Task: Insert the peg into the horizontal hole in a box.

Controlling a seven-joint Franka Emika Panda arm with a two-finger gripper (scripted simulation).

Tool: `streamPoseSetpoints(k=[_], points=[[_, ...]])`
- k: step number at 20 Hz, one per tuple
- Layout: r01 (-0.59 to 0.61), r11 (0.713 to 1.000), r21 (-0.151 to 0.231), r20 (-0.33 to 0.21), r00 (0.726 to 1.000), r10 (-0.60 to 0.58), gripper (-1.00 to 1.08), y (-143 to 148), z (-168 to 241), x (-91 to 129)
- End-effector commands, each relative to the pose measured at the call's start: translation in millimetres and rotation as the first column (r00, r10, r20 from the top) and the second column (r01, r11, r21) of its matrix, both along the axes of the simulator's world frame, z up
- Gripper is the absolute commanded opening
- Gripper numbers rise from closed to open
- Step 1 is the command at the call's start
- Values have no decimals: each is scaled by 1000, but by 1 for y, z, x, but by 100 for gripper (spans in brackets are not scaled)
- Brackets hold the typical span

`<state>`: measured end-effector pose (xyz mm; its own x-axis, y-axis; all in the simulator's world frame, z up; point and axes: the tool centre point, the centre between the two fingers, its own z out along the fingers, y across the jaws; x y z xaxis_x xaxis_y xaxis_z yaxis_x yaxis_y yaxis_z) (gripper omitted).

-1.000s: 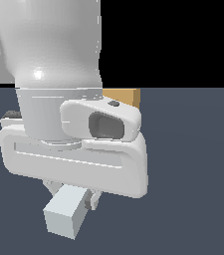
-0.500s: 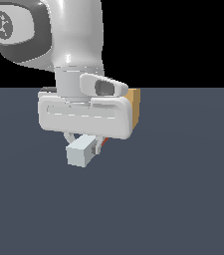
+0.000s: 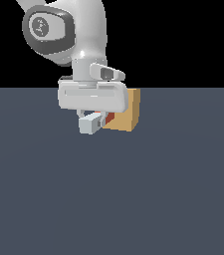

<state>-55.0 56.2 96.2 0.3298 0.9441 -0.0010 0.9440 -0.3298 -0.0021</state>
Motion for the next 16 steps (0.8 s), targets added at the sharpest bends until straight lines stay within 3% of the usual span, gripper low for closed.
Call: streamPoseSetpoints(k=[1, 9, 16], points=[[12, 1000, 0, 2, 1000, -12, -100, 21, 7, 2], [34, 999, 0, 2, 999, -34, -100, 65, 20, 8], [39, 999, 0, 2, 999, -39, -100, 74, 22, 11]])
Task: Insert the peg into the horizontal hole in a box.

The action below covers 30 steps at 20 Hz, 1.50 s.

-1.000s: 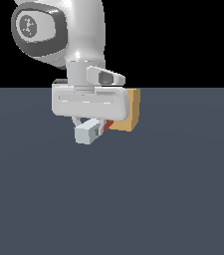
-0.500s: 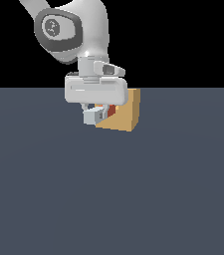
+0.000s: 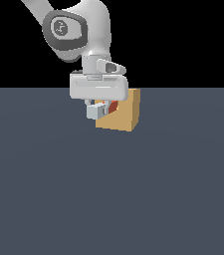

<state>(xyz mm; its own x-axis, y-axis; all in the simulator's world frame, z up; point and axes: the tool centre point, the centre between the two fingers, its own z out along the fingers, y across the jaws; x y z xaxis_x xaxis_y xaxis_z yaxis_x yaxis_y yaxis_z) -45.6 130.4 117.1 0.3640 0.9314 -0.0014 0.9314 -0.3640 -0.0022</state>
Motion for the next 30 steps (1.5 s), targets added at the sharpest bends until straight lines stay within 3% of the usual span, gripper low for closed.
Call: streamPoseSetpoints(k=[1, 16, 30], points=[[2, 1000, 0, 3, 1000, -2, -100, 0, 1, 1], [0, 1000, 1, 2, 1000, 0, -100, 8, 1, 5], [0, 1000, 2, 4, 1000, 0, -100, 80, 3, 32]])
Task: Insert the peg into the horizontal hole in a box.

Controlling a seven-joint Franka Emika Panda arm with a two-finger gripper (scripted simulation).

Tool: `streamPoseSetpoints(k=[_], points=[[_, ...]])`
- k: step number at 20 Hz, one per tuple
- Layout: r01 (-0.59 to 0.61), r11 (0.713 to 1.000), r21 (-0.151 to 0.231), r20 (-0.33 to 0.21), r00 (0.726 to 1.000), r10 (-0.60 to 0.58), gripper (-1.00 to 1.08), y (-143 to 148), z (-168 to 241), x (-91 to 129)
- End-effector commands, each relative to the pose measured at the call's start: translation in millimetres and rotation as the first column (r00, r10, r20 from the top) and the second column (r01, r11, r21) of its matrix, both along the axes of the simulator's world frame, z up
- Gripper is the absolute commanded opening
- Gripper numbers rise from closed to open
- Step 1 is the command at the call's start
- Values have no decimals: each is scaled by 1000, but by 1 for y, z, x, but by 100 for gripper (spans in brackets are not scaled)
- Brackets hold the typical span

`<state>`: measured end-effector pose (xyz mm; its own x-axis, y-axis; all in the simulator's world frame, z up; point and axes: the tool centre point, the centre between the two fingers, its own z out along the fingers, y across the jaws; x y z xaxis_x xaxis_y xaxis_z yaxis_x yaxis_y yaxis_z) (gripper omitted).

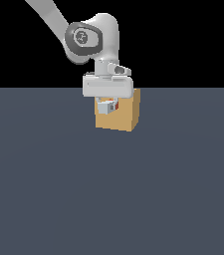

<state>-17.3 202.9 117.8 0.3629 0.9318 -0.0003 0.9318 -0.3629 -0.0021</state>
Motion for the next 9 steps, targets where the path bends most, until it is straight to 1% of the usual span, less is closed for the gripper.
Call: streamPoseSetpoints(k=[1, 5, 9], points=[[1, 1000, 1, 4, 1000, -1, -100, 11, 2, 5], [1, 1000, 1, 4, 1000, -1, -100, 20, 2, 10], [1, 1000, 1, 4, 1000, -1, -100, 22, 2, 11]])
